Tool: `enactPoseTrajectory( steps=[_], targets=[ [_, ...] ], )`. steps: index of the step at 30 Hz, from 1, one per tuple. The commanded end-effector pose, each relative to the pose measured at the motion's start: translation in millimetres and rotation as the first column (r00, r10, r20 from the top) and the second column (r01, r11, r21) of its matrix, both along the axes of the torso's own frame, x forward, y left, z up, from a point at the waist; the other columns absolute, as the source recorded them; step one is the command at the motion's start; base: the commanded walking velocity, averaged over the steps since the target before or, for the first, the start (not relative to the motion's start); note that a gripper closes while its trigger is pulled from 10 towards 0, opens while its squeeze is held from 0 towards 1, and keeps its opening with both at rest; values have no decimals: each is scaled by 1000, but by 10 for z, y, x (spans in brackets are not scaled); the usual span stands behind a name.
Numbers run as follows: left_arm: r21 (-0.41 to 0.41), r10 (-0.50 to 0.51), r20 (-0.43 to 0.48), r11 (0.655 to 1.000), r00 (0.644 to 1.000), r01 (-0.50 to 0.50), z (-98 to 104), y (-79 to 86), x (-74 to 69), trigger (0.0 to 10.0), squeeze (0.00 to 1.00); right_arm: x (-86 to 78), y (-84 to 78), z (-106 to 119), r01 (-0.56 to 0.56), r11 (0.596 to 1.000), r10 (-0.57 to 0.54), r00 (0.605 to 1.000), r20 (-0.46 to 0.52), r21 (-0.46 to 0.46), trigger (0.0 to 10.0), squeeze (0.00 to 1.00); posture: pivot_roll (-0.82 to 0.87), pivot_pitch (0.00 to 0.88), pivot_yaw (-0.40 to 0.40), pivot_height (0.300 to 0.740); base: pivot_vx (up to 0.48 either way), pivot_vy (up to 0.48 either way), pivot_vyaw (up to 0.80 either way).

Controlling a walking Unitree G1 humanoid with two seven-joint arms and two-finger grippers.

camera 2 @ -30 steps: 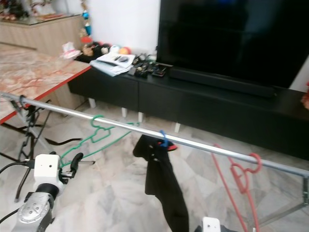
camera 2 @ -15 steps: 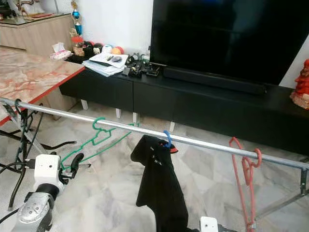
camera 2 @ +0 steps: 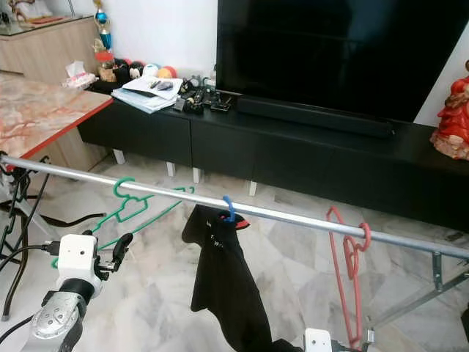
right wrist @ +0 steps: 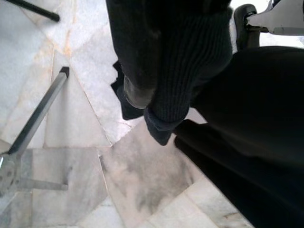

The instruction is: Hang hanger

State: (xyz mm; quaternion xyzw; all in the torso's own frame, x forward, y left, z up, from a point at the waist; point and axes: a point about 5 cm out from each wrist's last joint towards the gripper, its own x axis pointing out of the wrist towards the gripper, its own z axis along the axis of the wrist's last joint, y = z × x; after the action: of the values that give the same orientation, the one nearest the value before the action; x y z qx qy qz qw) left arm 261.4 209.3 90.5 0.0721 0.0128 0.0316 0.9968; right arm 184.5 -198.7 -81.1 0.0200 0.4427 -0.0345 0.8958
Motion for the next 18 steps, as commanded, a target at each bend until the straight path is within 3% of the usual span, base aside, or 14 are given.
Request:
enactPoseTrajectory(
  steps=[1, 4, 10, 18],
  targets=[
    [-11, 1, 14, 1000, 1000, -1, 33, 6, 15, 10000, 0, 38, -16, 24, -13, 1000, 14, 1000, 16, -12, 10000, 0, 172, 0, -23, 740, 345, 0, 625],
    [-12, 0, 16, 1000, 1000, 0, 35, 4, 16, 10000, 0, 5, 3, 6, -15, 1000, 15, 1000, 12, -9, 10000, 0, 172, 0, -23, 740, 346, 0, 648],
    [26, -16, 29, 1000, 999, 15, 60, -13, 19, 10000, 0, -30, 19, -14, -4, 1000, 4, 1000, 4, 0, 10000, 0, 171, 0, -23, 740, 325, 0, 0],
    [17, -19, 45, 1000, 999, 18, 111, 5, 4, 10000, 0, -40, 20, -18, -9, 1000, 9, 1000, 1, 1, 10000, 0, 177, 0, -26, 740, 0, 0, 0]
  ],
)
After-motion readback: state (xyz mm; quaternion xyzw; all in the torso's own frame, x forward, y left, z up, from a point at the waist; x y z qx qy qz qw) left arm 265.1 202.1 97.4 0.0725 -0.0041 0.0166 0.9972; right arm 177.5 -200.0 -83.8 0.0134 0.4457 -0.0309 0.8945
